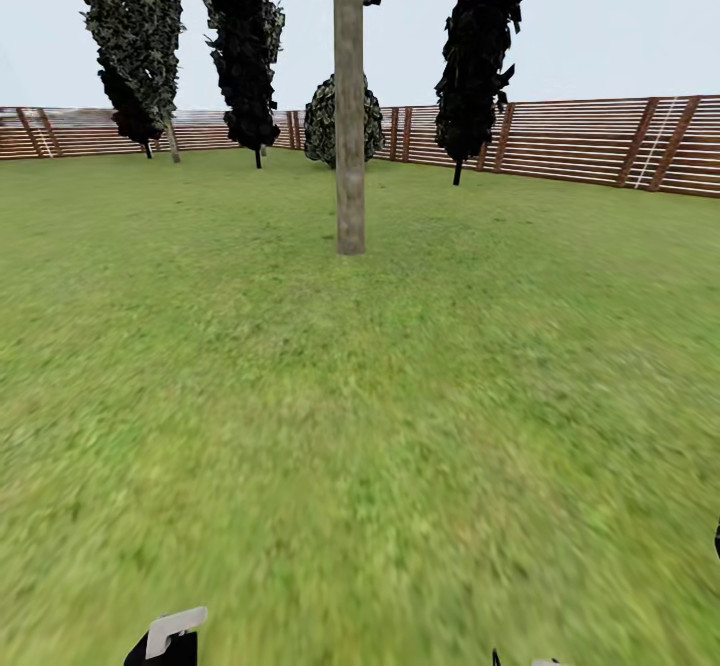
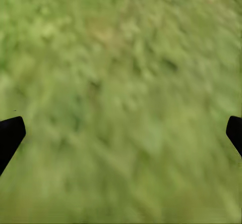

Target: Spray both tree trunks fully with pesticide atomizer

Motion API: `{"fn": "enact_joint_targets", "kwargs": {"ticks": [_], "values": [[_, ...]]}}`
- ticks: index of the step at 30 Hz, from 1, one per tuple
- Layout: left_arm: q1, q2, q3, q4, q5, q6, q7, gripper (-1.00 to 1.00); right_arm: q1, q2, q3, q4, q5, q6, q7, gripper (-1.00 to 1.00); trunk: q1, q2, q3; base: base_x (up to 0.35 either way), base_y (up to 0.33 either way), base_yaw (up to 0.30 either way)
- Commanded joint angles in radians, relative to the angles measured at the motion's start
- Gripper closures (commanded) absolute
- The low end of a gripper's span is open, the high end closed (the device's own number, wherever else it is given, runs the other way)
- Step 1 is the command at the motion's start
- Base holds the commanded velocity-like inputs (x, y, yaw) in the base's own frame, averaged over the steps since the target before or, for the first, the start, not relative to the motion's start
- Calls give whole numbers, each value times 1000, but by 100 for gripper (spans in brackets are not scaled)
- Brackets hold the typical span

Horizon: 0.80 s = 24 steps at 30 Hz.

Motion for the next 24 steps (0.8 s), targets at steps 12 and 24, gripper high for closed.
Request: {"fn": "enact_joint_targets", "kwargs": {"ticks": [12, 24], "values": [[-1, 0, 0, 1, -1, -3, 3, 100, -1, 0, -5, 1, 1, -3, 1, -100, 0, 0, -1, 334, 0, 0], [-1, 0, 1, 1, 1, -3, 4, 100, -1, 0, -5, 1, 1, -3, 1, -100, 0, 0, -1, 334, 0, 0]]}}
